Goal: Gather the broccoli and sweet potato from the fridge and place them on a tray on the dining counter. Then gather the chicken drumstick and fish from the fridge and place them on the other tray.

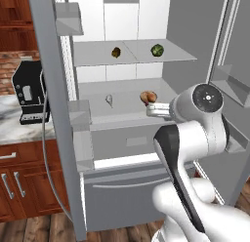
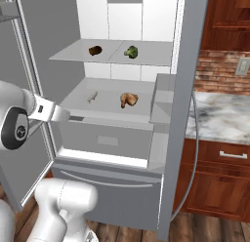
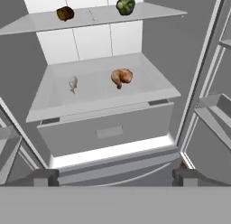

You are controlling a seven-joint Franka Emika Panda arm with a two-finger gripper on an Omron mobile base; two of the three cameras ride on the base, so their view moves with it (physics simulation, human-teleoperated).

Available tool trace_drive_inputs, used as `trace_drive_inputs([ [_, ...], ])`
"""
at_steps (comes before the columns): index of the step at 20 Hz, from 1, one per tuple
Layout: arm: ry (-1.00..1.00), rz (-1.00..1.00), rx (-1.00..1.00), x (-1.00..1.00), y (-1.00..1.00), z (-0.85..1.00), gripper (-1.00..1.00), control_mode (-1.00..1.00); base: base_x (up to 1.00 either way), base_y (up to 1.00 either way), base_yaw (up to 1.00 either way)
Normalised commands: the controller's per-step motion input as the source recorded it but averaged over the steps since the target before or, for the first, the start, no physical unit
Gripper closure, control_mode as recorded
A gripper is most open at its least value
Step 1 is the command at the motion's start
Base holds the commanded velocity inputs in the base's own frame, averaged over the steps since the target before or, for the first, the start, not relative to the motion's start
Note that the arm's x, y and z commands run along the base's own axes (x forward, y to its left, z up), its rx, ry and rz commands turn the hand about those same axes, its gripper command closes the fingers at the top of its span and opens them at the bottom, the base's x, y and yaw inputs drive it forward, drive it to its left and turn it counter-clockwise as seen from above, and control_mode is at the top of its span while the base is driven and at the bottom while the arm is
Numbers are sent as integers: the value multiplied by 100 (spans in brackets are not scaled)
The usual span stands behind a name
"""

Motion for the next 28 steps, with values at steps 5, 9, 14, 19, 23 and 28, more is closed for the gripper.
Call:
trace_drive_inputs([
  [5,1,0,0,4,-37,0,-100,-100,0,0,0],
  [9,5,0,0,8,-29,0,-100,-100,0,0,0],
  [14,11,5,0,0,-24,0,-100,-100,0,0,0],
  [19,13,3,0,2,-11,0,-100,-100,0,0,0],
  [23,10,0,0,4,-4,0,-100,-100,0,0,0],
  [28,9,3,0,2,-1,0,-100,-100,0,0,0],
])
